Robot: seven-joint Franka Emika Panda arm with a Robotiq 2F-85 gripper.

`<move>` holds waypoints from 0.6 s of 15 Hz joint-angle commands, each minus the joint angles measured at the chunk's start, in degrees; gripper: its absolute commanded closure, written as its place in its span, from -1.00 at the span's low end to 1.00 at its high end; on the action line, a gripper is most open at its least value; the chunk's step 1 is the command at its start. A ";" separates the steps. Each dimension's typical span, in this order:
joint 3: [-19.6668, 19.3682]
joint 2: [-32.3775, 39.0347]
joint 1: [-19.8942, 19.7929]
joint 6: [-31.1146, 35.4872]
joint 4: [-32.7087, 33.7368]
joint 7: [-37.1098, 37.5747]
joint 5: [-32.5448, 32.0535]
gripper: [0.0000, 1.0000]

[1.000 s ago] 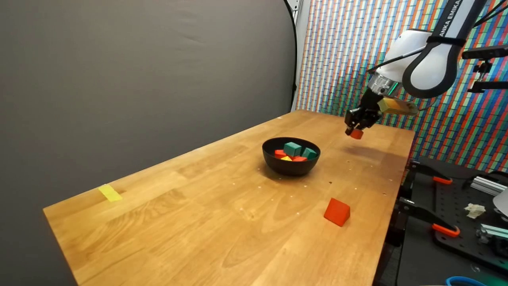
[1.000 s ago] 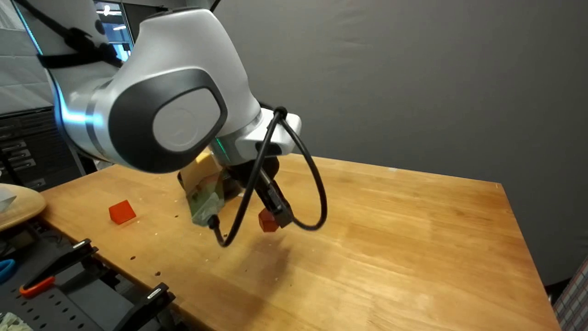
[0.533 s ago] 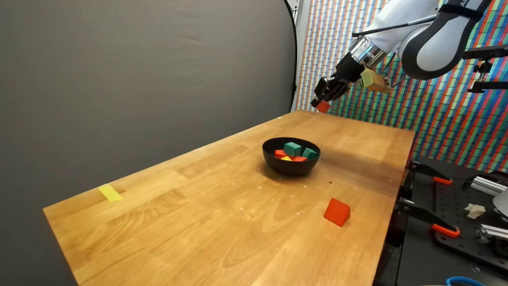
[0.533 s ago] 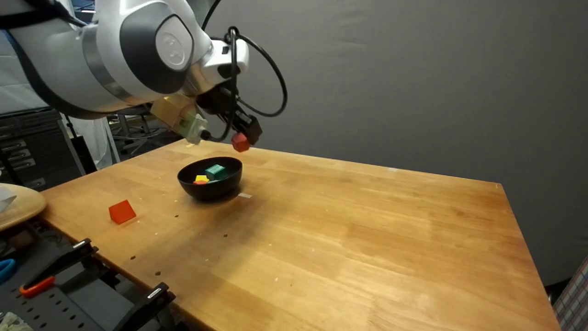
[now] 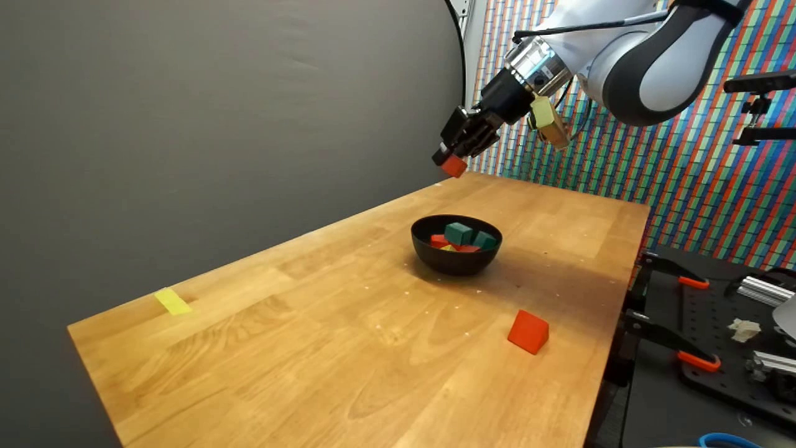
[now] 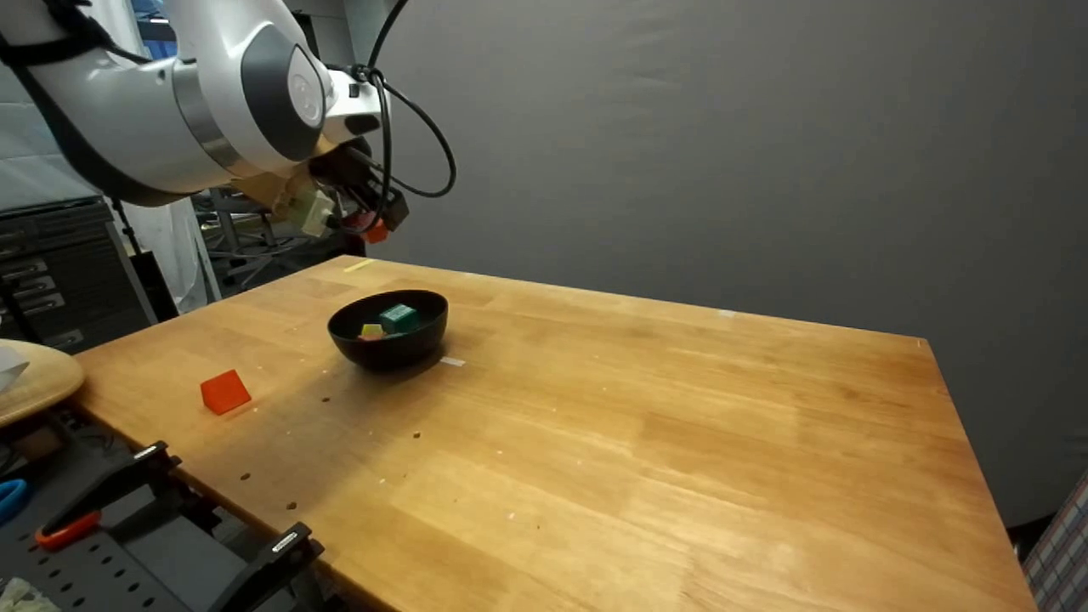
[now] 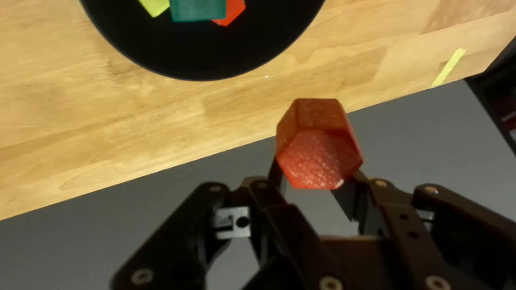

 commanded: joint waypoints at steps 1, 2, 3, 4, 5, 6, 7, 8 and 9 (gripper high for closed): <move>1.50 6.06 -0.26 0.28 3.94 1.67 -1.32 0.67; 2.13 7.34 -0.73 0.28 4.27 2.07 -1.90 -0.13; 2.45 7.76 -1.00 -0.38 4.37 2.24 -1.96 -0.16; 2.32 7.34 -0.96 -1.22 4.08 1.99 -1.42 -0.28; 1.58 5.42 -0.39 -3.79 3.23 1.50 -0.11 -0.46; 0.18 1.97 0.46 -7.38 1.61 0.75 1.57 -0.60; 1.04 6.81 -0.03 -3.43 2.83 0.32 0.13 -0.24; 0.68 6.06 -0.03 -5.23 2.77 0.32 0.34 -0.42; 0.44 5.33 -0.03 -6.04 2.71 0.32 0.37 -0.56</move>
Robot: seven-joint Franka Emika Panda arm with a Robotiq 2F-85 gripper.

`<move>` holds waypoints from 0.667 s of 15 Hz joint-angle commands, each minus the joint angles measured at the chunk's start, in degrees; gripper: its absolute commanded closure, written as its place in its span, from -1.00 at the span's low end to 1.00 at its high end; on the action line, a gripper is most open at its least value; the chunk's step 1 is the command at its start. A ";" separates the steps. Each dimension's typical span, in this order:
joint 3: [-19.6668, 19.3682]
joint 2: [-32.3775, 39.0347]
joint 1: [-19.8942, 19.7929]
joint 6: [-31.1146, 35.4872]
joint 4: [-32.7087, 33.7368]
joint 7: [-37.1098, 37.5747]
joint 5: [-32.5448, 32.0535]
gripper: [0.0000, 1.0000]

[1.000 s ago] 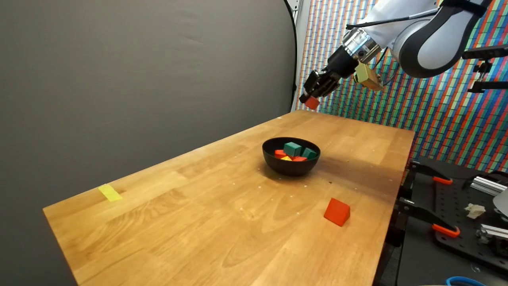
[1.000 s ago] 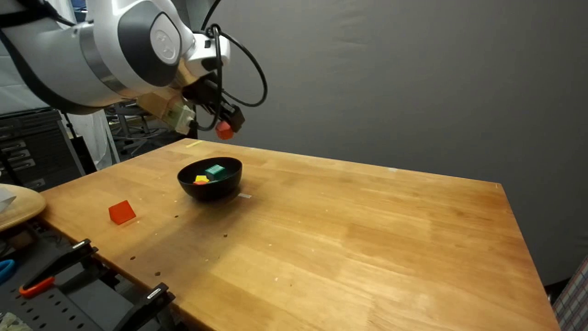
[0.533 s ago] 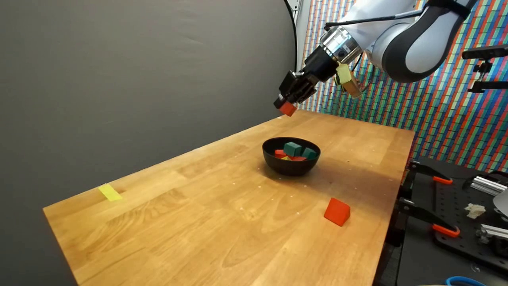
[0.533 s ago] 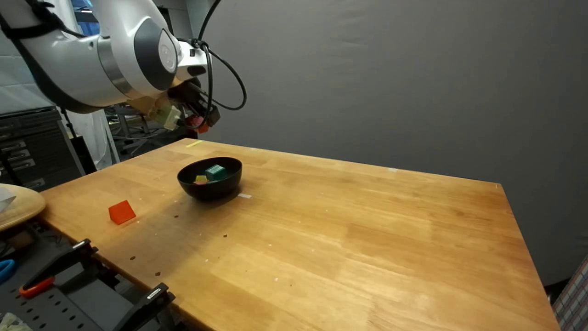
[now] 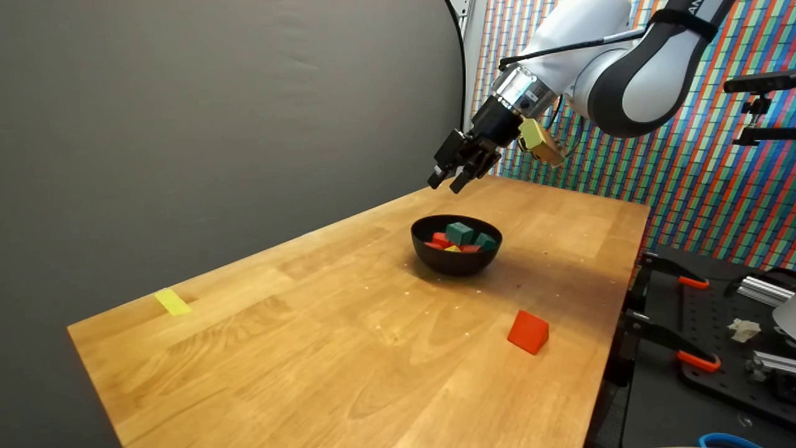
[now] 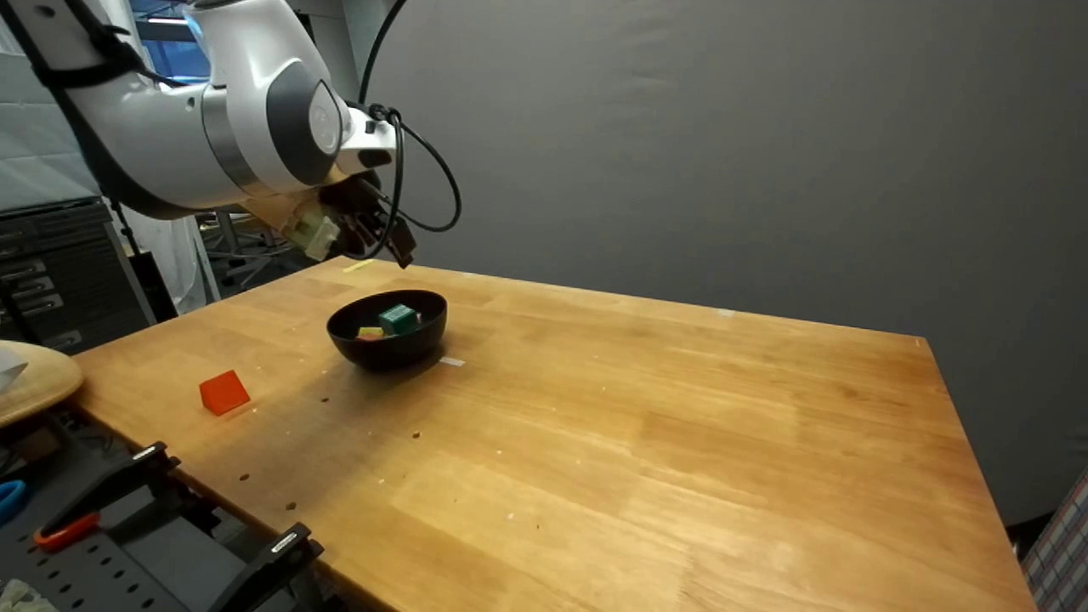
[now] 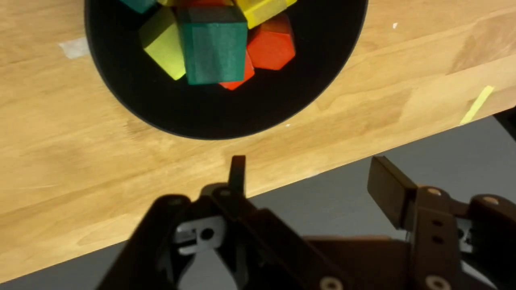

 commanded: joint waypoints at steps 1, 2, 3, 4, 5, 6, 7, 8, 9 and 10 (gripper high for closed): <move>-0.09 -0.55 0.00 -0.53 -0.05 0.00 0.01 -0.60; 0.64 -2.33 -0.91 -1.85 -1.57 0.62 -0.83 -0.90; 2.69 -1.91 -2.60 -2.50 -2.53 1.65 -2.67 -0.89; 5.85 -1.60 -4.97 -3.95 -4.39 3.21 -4.89 -0.93; 9.49 -0.96 -7.53 -6.55 -6.02 4.39 -6.56 -1.00; 11.96 -2.43 -8.70 -9.67 -8.30 4.43 -7.03 -1.00; 14.80 -2.78 -10.15 -11.96 -10.03 3.56 -7.34 -1.00; 16.83 -4.98 -10.17 -14.33 -11.88 2.45 -7.21 -1.00; 17.86 -3.56 -9.44 -18.60 -8.59 4.72 -10.87 -1.00; 19.42 -5.74 -8.77 -19.21 -9.36 4.98 -11.96 -1.00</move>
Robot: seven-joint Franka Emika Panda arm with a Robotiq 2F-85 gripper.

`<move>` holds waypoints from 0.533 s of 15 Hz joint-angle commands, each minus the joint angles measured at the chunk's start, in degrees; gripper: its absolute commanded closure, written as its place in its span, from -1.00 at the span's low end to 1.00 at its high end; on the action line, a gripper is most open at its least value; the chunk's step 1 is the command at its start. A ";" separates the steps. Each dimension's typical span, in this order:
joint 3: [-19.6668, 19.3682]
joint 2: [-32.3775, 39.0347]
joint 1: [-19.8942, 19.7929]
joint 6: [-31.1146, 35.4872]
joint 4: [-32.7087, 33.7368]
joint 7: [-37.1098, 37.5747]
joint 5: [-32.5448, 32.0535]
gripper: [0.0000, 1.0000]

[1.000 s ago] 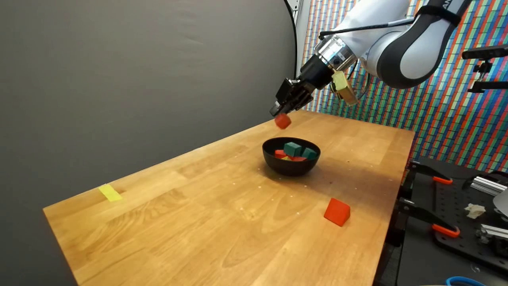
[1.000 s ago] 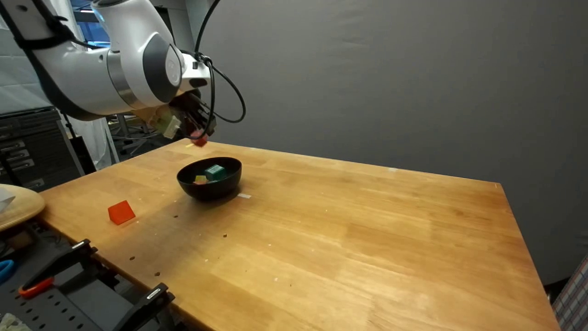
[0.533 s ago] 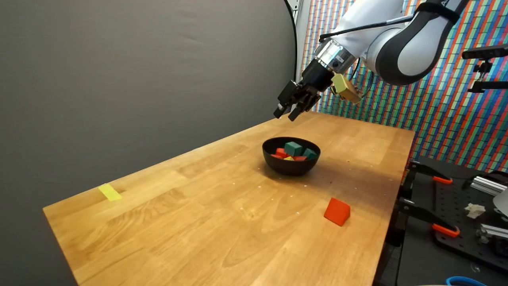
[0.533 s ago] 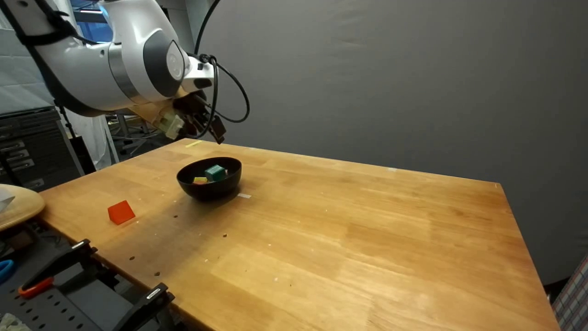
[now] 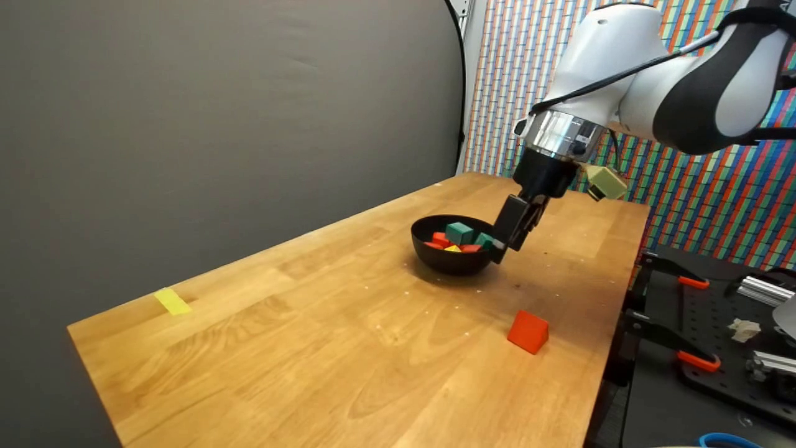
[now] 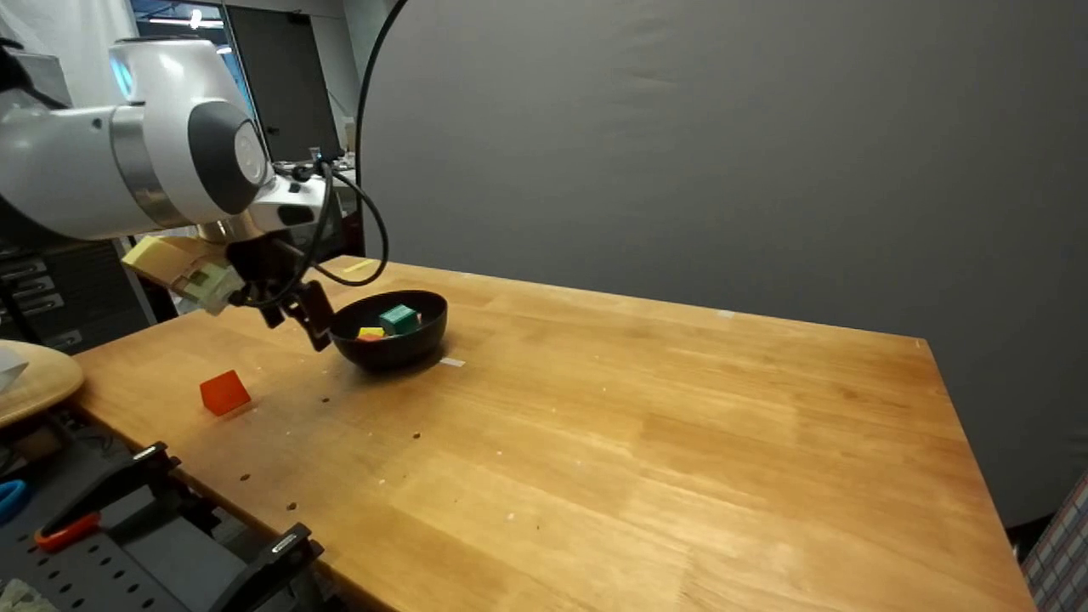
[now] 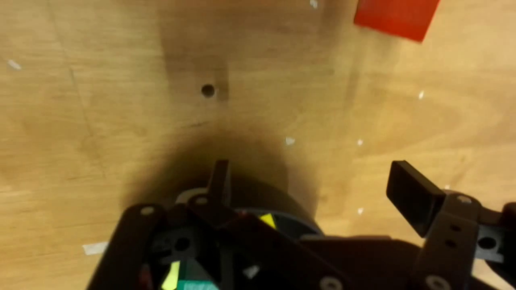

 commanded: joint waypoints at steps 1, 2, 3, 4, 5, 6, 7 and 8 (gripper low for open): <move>6.28 -5.99 -0.07 -6.08 0.11 2.83 -5.66 -1.00; 7.61 -7.02 0.26 -6.53 0.37 3.58 -7.34 -1.00; 4.93 -2.14 0.02 -4.69 0.55 0.94 -4.42 -1.00; 5.73 -2.86 0.22 -4.92 0.49 1.55 -4.62 -1.00; 5.71 -2.89 0.37 -4.93 0.39 1.55 -4.55 -1.00; 5.65 -0.72 0.07 -5.13 0.39 2.05 -3.46 -1.00; 5.49 1.10 -0.05 -5.54 0.35 2.58 -2.68 -1.00; 5.54 2.46 0.01 -5.98 0.27 2.67 -2.13 -1.00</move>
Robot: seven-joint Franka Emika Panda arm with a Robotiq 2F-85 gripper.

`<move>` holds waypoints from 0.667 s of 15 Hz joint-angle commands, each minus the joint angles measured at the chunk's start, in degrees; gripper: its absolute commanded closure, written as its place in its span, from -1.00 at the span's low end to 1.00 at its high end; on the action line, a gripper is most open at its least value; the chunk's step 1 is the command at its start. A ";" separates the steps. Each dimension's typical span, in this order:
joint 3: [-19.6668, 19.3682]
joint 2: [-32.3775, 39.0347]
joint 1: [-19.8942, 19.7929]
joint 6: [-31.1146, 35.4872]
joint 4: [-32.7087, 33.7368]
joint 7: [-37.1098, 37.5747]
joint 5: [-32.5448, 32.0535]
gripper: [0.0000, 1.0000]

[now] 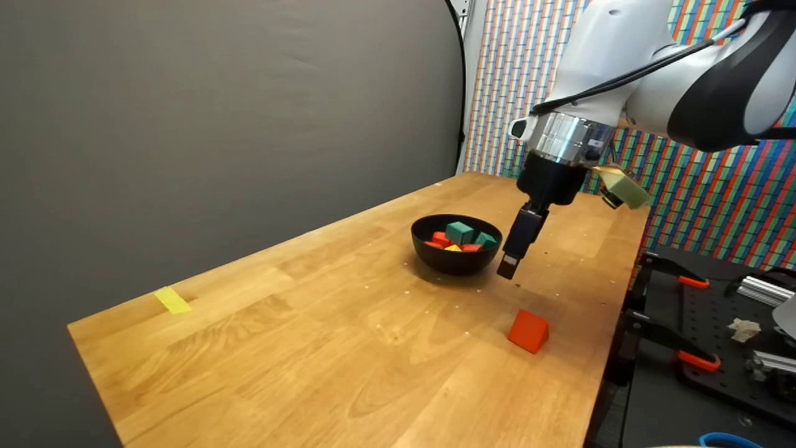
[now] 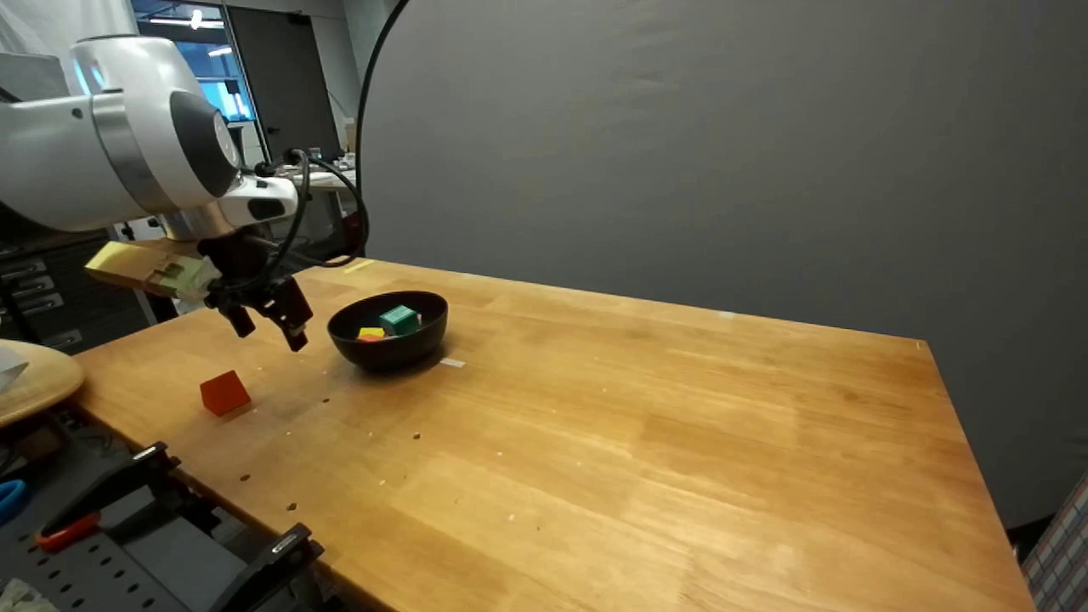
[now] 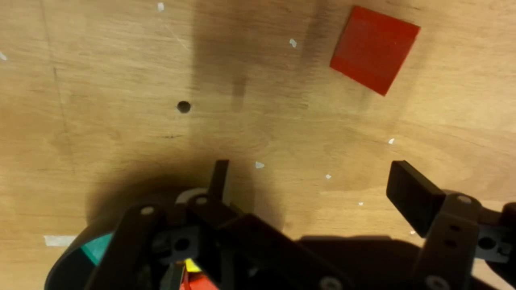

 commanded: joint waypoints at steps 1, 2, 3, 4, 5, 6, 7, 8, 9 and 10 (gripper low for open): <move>0.17 4.91 0.06 -1.18 -0.03 1.12 2.10 -1.00; 0.23 6.62 0.02 -1.85 0.22 0.86 2.49 -1.00; 0.43 8.21 -0.08 -3.02 0.57 0.38 2.98 -1.00; 0.68 9.50 -0.21 -4.05 0.88 0.09 3.50 -1.00; 1.07 10.79 -0.42 -5.54 1.29 -0.14 4.20 -1.00; 1.36 11.92 -0.57 -7.00 1.69 -0.28 4.82 -1.00; 1.76 13.10 -0.78 -8.36 2.07 -0.60 5.58 -1.00; 2.14 14.20 -0.89 -9.69 2.56 -1.05 6.32 -1.00; 2.51 15.20 -0.99 -11.04 3.10 -1.43 6.98 -1.00; 2.85 16.43 -0.93 -12.62 3.96 -1.90 7.48 -1.00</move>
